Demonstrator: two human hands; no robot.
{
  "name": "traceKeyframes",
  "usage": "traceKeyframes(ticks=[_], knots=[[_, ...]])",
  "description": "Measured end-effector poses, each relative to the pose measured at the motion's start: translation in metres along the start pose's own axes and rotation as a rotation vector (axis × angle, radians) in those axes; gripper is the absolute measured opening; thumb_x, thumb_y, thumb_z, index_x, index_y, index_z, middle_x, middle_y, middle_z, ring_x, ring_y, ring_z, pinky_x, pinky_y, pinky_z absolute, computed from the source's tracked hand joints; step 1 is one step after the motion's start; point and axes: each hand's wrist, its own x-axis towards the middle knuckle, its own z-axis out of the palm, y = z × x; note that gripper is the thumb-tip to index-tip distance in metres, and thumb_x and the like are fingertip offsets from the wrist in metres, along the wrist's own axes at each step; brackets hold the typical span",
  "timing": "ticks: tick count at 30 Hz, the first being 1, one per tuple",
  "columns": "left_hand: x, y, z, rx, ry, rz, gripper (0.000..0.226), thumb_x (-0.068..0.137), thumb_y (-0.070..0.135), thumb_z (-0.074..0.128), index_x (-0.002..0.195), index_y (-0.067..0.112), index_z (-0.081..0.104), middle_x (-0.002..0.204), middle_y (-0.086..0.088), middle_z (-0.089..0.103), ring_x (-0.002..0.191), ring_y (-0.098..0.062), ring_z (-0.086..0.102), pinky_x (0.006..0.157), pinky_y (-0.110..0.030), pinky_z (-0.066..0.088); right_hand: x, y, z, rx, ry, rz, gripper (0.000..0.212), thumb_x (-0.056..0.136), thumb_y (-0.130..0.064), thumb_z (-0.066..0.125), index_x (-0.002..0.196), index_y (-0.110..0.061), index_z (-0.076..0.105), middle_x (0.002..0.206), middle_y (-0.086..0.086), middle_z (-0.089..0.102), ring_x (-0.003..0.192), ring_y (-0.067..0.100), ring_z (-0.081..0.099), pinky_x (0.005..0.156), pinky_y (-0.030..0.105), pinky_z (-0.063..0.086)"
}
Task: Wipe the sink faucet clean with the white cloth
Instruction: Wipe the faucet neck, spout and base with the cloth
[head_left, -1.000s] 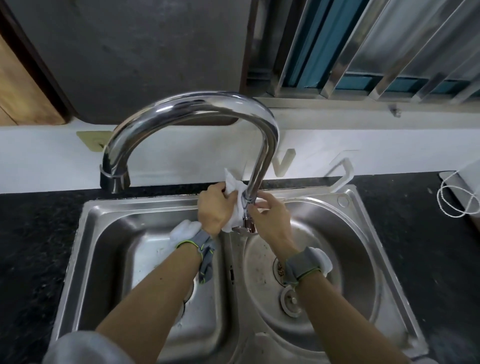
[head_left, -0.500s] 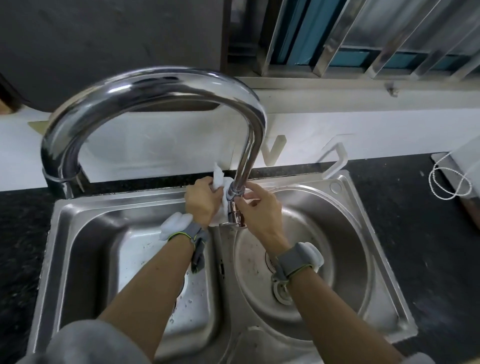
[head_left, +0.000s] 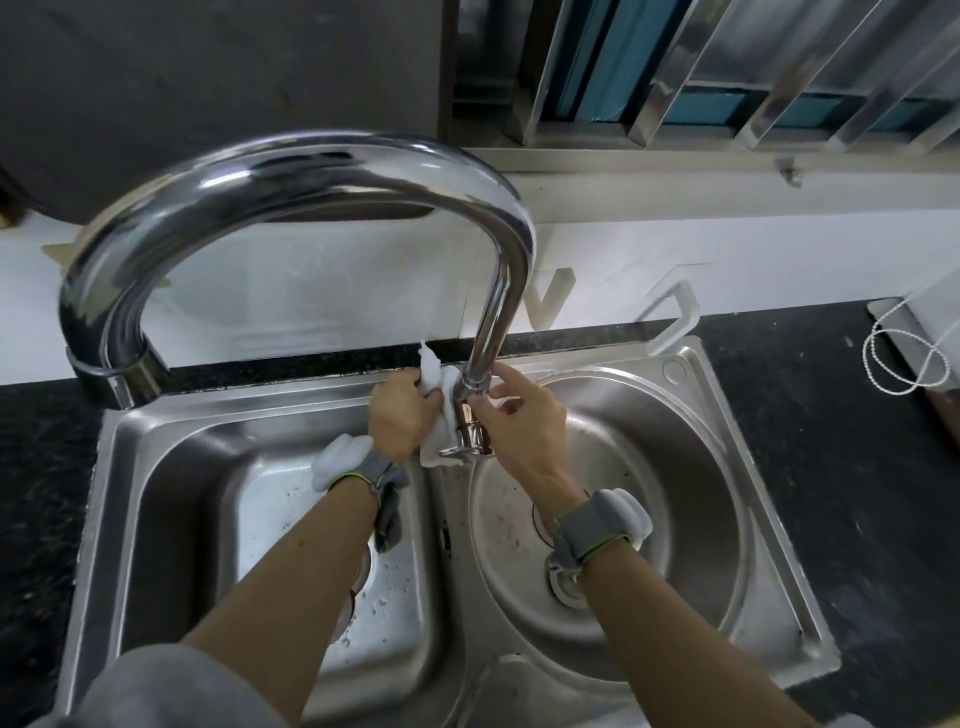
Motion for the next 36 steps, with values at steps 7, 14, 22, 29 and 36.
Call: traceKeyframes(ticks=[7,14,22,29,36], knots=[[-0.009,-0.003,-0.019,-0.207,-0.127,-0.03,0.024,0.087,0.018,0.068,0.108,0.008,0.071,0.103,-0.012,0.073,0.096,-0.028,0.068,0.085,-0.046,0.057,0.0,0.001,-0.001,0.025,-0.016,-0.001,0.032,0.083,-0.035,0.073,0.114,-0.042,0.068,0.087,-0.012,0.063,0.066,0.009,0.059,0.077,0.039,0.057],[-0.026,0.008,-0.028,-0.326,-0.139,0.019,0.026,0.087,0.014,0.067,0.112,0.008,0.068,0.105,-0.009,0.073,0.098,-0.025,0.069,0.089,-0.044,0.055,0.002,-0.001,-0.008,-0.023,-0.07,-0.002,0.033,0.087,-0.033,0.067,0.119,-0.041,0.066,0.097,-0.008,0.068,0.08,0.013,0.066,0.075,0.024,0.052],[-0.027,0.016,-0.026,-0.3,-0.035,0.121,0.025,0.088,0.015,0.065,0.113,0.014,0.068,0.097,-0.001,0.072,0.087,-0.015,0.066,0.073,-0.023,0.052,0.004,-0.001,-0.012,-0.046,-0.109,0.01,0.035,0.088,-0.034,0.065,0.122,-0.04,0.065,0.097,-0.009,0.072,0.085,0.017,0.067,0.081,0.027,0.052],[-0.01,0.026,-0.018,-0.055,0.037,0.206,0.007,0.09,0.018,0.06,0.091,0.016,0.067,0.081,-0.011,0.069,0.081,-0.033,0.062,0.062,-0.022,0.035,0.005,0.0,-0.013,-0.042,-0.095,0.005,0.038,0.087,-0.029,0.066,0.124,-0.038,0.065,0.094,-0.009,0.07,0.081,0.019,0.067,0.085,0.037,0.056],[-0.001,0.033,-0.012,-0.002,-0.021,0.303,0.028,0.085,0.026,0.049,0.092,0.015,0.074,0.089,-0.01,0.074,0.088,-0.028,0.068,0.079,-0.028,0.052,0.004,-0.002,-0.011,-0.072,-0.071,-0.007,0.037,0.087,-0.032,0.068,0.122,-0.041,0.066,0.095,-0.006,0.072,0.088,0.019,0.067,0.086,0.037,0.054]])
